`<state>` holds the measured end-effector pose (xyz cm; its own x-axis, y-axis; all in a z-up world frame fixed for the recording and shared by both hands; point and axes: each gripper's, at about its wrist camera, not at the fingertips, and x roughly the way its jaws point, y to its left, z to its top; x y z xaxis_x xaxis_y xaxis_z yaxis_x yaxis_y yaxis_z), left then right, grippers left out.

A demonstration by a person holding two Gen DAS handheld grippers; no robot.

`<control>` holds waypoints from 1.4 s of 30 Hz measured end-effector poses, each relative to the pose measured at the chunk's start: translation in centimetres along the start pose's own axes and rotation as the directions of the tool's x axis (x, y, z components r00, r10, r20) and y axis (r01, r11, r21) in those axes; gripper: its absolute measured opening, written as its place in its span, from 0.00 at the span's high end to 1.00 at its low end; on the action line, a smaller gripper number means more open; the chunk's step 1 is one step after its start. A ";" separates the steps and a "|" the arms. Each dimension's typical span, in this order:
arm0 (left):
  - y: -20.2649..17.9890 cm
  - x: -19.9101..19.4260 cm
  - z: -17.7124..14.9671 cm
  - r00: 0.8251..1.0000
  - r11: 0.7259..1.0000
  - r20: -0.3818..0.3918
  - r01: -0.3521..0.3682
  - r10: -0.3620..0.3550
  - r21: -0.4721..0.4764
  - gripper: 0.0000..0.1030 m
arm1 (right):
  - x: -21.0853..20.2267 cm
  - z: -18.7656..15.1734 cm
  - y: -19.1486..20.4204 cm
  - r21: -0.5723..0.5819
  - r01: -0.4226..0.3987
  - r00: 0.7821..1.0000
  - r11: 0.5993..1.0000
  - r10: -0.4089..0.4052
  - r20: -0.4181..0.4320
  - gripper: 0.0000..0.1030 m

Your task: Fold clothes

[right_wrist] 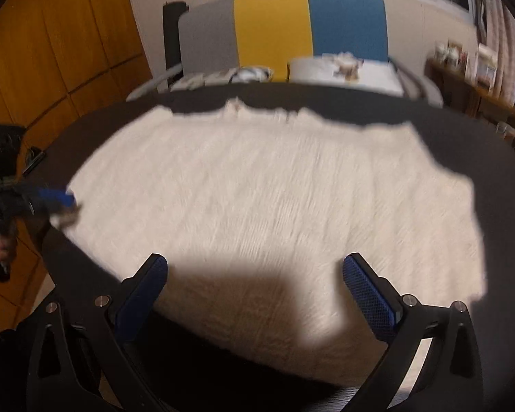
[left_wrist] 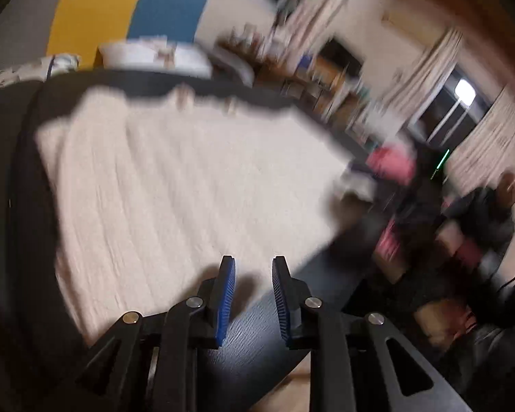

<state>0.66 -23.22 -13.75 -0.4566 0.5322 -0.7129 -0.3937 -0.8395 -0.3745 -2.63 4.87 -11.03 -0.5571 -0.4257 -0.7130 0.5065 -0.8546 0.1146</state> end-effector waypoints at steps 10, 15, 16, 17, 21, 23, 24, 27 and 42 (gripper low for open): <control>7.2 -6.3 2.3 0.971 0.975 0.236 0.092 -0.043 -0.203 0.77 | 1.5 0.5 -0.8 0.018 0.019 0.995 1.000 -0.017 -0.095 0.00; 13.2 -6.6 6.8 0.973 0.970 0.229 0.037 0.019 -0.240 0.76 | 2.0 4.8 2.2 -0.030 -0.121 0.993 0.992 0.121 -0.003 0.00; 14.4 -6.1 7.6 0.977 0.968 0.215 0.044 0.010 -0.246 0.76 | 2.6 5.6 3.1 -0.041 -0.142 0.990 0.989 0.142 -0.002 0.00; 15.3 -5.5 8.3 0.980 0.967 0.199 0.051 0.000 -0.251 0.76 | 3.3 6.4 3.8 -0.054 -0.159 0.987 0.986 0.159 -0.003 0.00; 17.9 -2.8 10.6 0.993 0.962 0.099 0.085 -0.062 -0.258 0.75 | 6.9 8.4 6.8 -0.118 -0.196 0.981 0.974 0.193 -0.034 0.00; 18.5 -1.6 11.1 0.995 0.963 0.053 0.094 -0.084 -0.251 0.75 | 8.1 8.4 7.6 -0.138 -0.214 0.977 0.967 0.208 -0.054 0.00; 18.7 -1.2 11.3 0.993 0.961 0.044 0.116 -0.108 -0.253 0.75 | 8.8 8.2 7.8 -0.147 -0.206 0.978 0.967 0.198 -0.071 0.00; 18.2 -0.1 12.1 0.993 0.965 0.009 0.114 -0.116 -0.235 0.73 | 10.1 7.3 8.1 -0.170 -0.186 0.981 0.968 0.173 -0.089 0.00; 16.0 -0.4 10.5 0.982 0.961 0.034 -0.173 0.184 -0.216 0.91 | 9.5 8.7 8.0 -0.186 -0.128 0.990 0.974 0.115 -0.079 0.00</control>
<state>-13.86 -35.69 -13.20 -0.5483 0.3717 -0.7492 -0.1274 -0.9225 -0.3644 -9.57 -8.56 -10.85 -0.4413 -0.4961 -0.7477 0.6870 -0.7229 0.0741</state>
